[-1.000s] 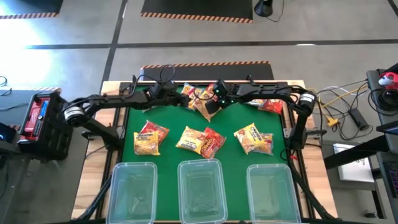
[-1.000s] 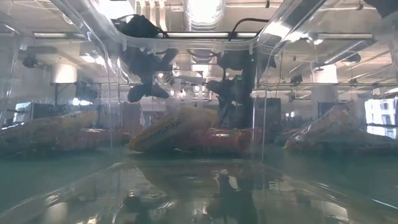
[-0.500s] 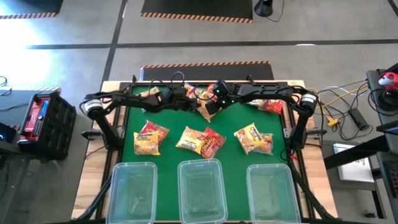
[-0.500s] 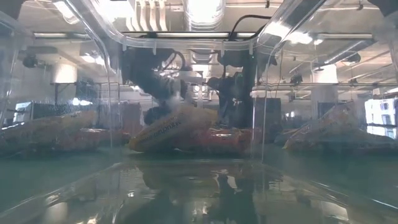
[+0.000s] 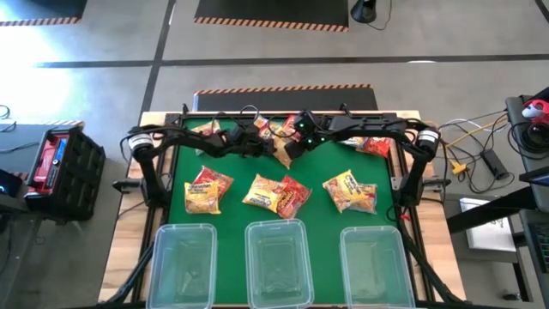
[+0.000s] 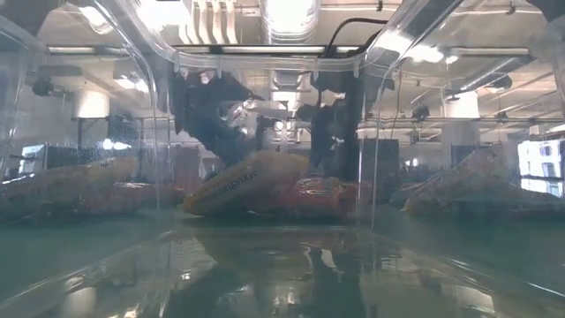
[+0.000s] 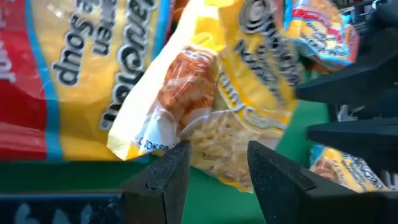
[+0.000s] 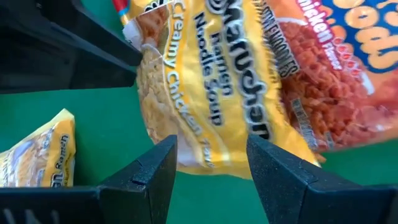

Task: Sort Maruchan noodles
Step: Put the yellow noodle pack into the right transparent bin

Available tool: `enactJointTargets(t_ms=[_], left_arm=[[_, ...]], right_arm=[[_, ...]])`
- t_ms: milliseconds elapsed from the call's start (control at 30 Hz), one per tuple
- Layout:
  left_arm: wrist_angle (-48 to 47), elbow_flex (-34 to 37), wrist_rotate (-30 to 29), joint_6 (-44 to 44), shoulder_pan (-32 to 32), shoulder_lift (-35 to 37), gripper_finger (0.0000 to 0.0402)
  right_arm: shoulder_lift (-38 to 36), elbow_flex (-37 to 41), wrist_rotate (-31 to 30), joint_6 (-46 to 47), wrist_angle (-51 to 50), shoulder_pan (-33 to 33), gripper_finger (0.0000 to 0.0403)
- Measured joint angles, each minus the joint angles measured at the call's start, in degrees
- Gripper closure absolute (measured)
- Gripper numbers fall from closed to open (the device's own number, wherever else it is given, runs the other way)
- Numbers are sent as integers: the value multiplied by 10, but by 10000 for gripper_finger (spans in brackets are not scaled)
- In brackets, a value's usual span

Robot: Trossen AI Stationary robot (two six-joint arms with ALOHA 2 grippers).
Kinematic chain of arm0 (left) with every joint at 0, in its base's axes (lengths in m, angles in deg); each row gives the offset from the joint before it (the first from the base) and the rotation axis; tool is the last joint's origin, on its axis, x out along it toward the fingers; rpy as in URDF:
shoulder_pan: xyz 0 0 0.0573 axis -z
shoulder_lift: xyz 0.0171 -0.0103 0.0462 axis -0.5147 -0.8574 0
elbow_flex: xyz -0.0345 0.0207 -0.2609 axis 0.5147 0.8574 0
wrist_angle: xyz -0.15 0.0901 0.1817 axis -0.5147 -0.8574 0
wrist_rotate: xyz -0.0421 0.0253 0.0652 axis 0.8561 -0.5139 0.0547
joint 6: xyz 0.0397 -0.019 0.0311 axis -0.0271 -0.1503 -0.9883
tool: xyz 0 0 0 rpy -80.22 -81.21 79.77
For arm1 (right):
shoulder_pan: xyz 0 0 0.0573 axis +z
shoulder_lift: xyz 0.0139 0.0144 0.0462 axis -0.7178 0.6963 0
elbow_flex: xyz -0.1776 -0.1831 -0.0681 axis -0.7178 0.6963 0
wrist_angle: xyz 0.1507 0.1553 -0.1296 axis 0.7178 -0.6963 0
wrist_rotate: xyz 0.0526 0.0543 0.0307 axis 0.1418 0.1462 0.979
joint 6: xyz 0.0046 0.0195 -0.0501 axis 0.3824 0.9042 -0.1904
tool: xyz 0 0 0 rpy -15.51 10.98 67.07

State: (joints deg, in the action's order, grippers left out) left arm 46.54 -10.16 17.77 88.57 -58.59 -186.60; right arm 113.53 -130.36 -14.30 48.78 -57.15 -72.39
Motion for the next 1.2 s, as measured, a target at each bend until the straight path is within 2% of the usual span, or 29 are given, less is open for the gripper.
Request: enactJointTargets(t_ms=[200,400,467,733,833,967,1200], left_arm=[[-3,0,-4,17,0,-21,255],[-4,0,-14,22,0,-32,255],[-3,-1,-17,24,0,-34,255],[-2,-2,-22,27,-2,-39,255],[-3,-2,-25,31,-2,-39,255],[-4,-2,-26,32,-2,-39,255],[-9,-1,-28,32,-2,-40,255]], right_arm=[[-41,0,-9,-24,-7,-1,220],[-72,0,-98,-34,-8,-1,220],[-76,0,-102,-36,-8,-2,220],[-63,0,-69,-36,-8,-13,217],[-50,0,-45,-36,-4,-20,206],[-40,0,-45,-48,1,-24,187],[-36,0,-13,-68,55,-24,168]])
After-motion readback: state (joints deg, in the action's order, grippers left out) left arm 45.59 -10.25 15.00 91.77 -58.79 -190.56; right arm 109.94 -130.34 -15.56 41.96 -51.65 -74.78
